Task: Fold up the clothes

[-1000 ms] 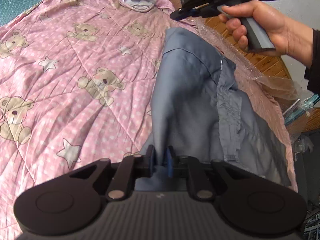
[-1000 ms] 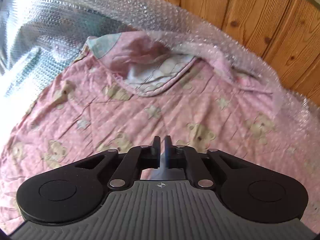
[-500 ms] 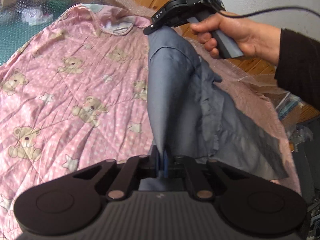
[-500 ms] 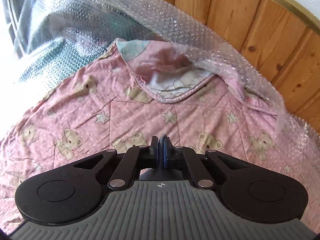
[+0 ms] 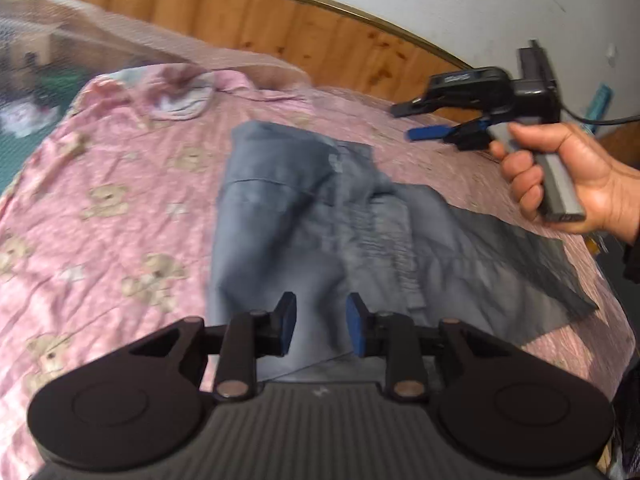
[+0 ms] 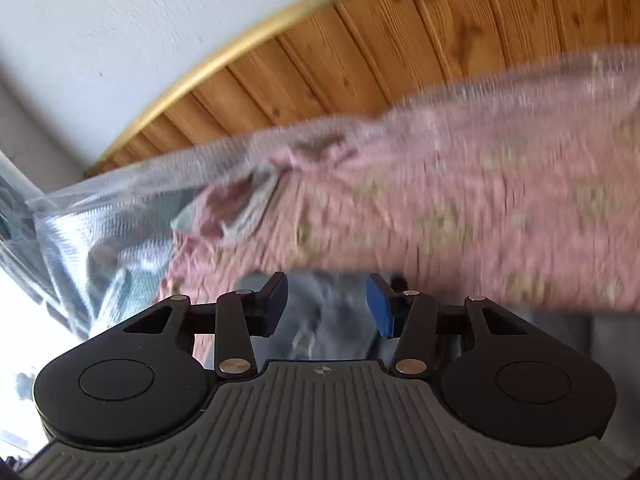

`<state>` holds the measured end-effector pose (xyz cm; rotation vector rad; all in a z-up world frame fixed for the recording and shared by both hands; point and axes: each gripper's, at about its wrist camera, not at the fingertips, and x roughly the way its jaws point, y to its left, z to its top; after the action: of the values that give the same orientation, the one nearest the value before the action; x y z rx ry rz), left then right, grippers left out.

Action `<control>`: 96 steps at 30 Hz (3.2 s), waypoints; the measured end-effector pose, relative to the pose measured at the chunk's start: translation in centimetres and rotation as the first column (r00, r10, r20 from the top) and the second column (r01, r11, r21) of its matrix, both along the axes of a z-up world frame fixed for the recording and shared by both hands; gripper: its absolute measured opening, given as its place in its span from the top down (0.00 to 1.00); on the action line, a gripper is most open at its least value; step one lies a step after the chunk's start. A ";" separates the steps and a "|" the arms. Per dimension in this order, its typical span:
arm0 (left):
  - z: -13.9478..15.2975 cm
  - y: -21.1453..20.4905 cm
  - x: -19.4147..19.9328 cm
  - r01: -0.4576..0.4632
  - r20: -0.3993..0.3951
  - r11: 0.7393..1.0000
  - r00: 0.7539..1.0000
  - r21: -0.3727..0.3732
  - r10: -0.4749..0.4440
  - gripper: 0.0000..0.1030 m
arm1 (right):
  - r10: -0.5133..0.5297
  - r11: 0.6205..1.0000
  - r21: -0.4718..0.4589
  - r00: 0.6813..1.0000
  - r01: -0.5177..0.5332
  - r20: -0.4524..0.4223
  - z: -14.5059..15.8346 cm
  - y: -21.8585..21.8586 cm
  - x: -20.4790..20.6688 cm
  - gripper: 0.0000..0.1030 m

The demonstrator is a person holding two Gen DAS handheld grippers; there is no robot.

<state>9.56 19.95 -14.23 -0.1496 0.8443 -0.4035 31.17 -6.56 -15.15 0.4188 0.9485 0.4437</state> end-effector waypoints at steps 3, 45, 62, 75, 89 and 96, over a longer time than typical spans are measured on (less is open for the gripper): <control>-2.3 -4.1 0.0 0.112 -0.031 0.992 0.993 0.065 -0.110 0.71 | 0.080 0.996 0.050 0.991 -0.075 -0.105 -5.4 1.1 -1.3 0.52; -4.2 2.6 16.9 0.043 -0.050 0.998 0.998 0.036 -0.042 0.57 | -0.055 0.997 -0.060 0.994 0.050 -0.090 -10.2 -0.6 -6.2 0.98; 0.5 5.3 13.5 0.011 -0.006 0.999 1.000 -0.048 -0.011 0.45 | -0.062 0.982 -0.176 0.998 0.063 0.014 -4.6 -1.4 -8.1 0.68; -4.5 0.3 0.7 0.031 -0.152 0.999 0.988 0.036 -0.025 0.46 | 0.042 0.997 0.072 0.985 -0.031 -0.166 -10.4 -3.3 -14.5 0.97; -3.3 -9.3 -2.8 0.012 -0.133 0.992 0.991 0.128 0.005 0.43 | 0.020 0.990 -0.138 0.999 -0.026 -0.049 -7.3 -10.7 -16.7 0.64; -1.2 -10.9 -1.5 0.016 -0.087 0.995 0.996 0.098 -0.008 0.37 | -0.323 0.946 0.024 0.946 0.323 -0.013 -3.8 -26.9 -21.6 0.38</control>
<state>8.02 9.02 -15.38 -0.0704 0.9486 -0.3676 9.62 -33.45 -18.94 0.5892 0.8633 0.1549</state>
